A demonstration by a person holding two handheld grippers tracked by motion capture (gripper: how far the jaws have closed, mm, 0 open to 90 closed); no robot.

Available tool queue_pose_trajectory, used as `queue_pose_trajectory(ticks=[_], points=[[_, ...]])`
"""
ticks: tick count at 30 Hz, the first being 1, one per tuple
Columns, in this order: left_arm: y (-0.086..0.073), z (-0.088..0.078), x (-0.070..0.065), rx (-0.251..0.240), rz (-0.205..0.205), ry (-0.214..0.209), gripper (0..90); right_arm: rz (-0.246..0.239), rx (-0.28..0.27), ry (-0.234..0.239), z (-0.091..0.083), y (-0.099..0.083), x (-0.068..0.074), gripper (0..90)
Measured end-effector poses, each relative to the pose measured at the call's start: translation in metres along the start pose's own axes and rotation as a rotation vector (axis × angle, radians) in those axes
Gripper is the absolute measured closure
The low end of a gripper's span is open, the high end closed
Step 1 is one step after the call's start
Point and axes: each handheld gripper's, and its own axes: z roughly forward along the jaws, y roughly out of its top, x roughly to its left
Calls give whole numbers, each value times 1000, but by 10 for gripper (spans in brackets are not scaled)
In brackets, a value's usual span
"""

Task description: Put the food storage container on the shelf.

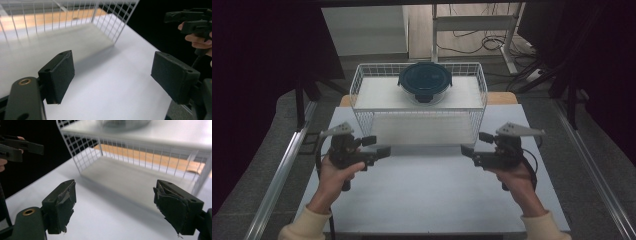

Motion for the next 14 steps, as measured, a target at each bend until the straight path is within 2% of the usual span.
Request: queue_pose_trajectory(ticks=[2, 3, 6, 8, 9, 11, 14], points=[[-19, -3, -3, 19, 8, 16, 181, 4, 5, 3, -6, -18, 4, 184], [-25, -3, -4, 26, 9, 19, 184, 1, 17, 7, -10, -31, 6, 185], [-44, -4, -6, 49, 30, 31, 186, 8, 31, 7, -13, -52, 8, 188], [-52, -2, -7, 67, 39, 50, 188, 15, 40, 1, -13, -64, 9, 190], [-53, -1, -7, 75, 41, 53, 190, 11, 65, -1, -12, -70, 8, 188], [-54, 0, -7, 78, 46, 62, 189, -4, 77, -22, -11, -73, 8, 187], [-55, 1, -7, 77, 49, 62, 186, 9, 70, -22, -12, -74, 6, 186]])
